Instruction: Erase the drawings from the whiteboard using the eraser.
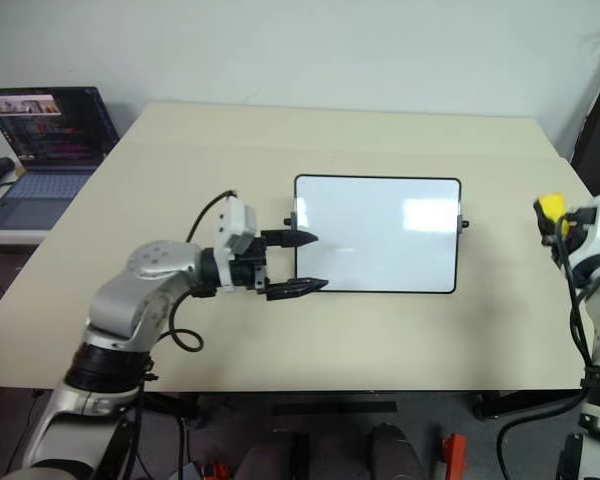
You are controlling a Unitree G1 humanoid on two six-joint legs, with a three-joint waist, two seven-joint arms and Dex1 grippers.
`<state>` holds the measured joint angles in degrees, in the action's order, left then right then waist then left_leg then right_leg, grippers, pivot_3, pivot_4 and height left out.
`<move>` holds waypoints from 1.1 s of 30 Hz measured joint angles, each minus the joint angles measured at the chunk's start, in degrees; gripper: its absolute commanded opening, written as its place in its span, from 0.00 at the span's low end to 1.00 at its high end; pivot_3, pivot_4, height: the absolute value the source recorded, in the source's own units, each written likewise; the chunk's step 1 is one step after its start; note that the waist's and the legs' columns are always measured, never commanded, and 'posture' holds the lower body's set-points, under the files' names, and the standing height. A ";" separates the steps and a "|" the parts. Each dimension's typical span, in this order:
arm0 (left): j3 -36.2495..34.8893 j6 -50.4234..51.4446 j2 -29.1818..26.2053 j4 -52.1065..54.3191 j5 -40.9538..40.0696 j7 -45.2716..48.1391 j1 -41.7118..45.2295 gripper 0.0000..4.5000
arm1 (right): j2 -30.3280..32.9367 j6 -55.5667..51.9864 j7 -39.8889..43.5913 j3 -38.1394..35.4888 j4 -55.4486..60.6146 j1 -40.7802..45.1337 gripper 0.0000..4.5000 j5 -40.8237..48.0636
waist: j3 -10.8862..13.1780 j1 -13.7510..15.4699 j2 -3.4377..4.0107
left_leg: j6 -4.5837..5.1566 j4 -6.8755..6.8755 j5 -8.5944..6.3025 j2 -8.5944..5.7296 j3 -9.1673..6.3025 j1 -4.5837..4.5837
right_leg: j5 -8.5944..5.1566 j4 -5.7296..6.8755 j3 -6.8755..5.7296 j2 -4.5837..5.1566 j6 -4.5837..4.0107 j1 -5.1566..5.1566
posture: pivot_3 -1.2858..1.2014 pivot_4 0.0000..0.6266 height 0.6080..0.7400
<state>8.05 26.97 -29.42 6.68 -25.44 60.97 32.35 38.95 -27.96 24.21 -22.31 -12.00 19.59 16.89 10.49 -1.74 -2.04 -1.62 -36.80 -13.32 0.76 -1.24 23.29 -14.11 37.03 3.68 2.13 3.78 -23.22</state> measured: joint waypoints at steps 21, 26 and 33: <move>2.89 1.32 1.90 2.55 -0.18 -0.63 -1.02 1.00 | 2.09 9.35 5.70 6.91 -30.30 11.33 0.31 -6.95 | 0.02 -0.94 0.28 | 0.00 -0.09 0.00 -0.02 0.11 -0.05 | 0.05 0.02 0.14 0.00 0.10 0.03 | 0.52 0.24 1.00; 2.41 1.45 1.51 2.60 -0.20 -1.75 -1.04 1.00 | 2.29 9.87 5.65 6.82 -31.34 11.75 0.68 -7.03 | 0.02 -1.00 0.28 | 0.00 -0.10 0.00 -0.02 0.11 -0.05 | 0.05 0.02 0.14 0.00 0.10 0.03 | 0.52 0.24 1.00; -0.94 1.48 -0.81 2.58 -0.32 -2.95 -2.41 1.00 | 3.09 8.96 5.79 6.62 -30.11 11.52 0.99 -6.57 | 0.02 -1.32 0.30 | 0.00 -0.09 0.00 -0.02 0.11 -0.07 | 0.05 0.04 0.15 0.00 0.10 0.03 | 0.52 0.24 1.00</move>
<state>7.11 28.45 -30.23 9.26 -25.76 58.03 29.94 42.04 -19.00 30.00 -15.69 -42.10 31.11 10.32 10.50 -3.06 -1.74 -1.61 -36.90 -13.32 0.74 -1.12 23.22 -14.06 37.07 3.83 2.13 3.88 -23.19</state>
